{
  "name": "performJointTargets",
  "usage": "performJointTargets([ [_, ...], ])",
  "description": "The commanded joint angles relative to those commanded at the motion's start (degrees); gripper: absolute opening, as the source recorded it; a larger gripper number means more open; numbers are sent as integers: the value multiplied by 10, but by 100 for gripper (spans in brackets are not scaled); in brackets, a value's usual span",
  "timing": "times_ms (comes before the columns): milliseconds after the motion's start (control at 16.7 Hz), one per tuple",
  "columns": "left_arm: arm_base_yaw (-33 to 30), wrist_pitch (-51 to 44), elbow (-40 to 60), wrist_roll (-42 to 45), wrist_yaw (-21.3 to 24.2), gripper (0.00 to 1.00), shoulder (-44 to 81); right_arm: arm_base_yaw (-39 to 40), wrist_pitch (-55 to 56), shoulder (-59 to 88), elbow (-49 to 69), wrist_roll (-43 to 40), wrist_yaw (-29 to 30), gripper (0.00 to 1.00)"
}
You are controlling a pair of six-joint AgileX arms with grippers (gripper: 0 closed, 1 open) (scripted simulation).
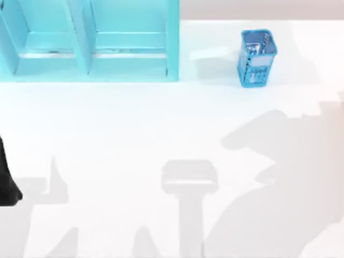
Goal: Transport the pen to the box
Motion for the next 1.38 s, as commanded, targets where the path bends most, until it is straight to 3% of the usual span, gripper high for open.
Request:
performJointTargets([
  [240, 0, 0, 0, 0, 0, 100, 0, -57, -142, -95, -67, -173, 42, 0],
  [480, 0, 0, 0, 0, 0, 100, 0, -88, -215, -154, -115, -250, 71, 0],
  [900, 0, 0, 0, 0, 0, 100, 0, -85, -210, -157, -126, -248, 72, 0],
  [1380, 0, 0, 0, 0, 0, 100, 0, -45, -45, -173, -272, -196, 80, 0],
])
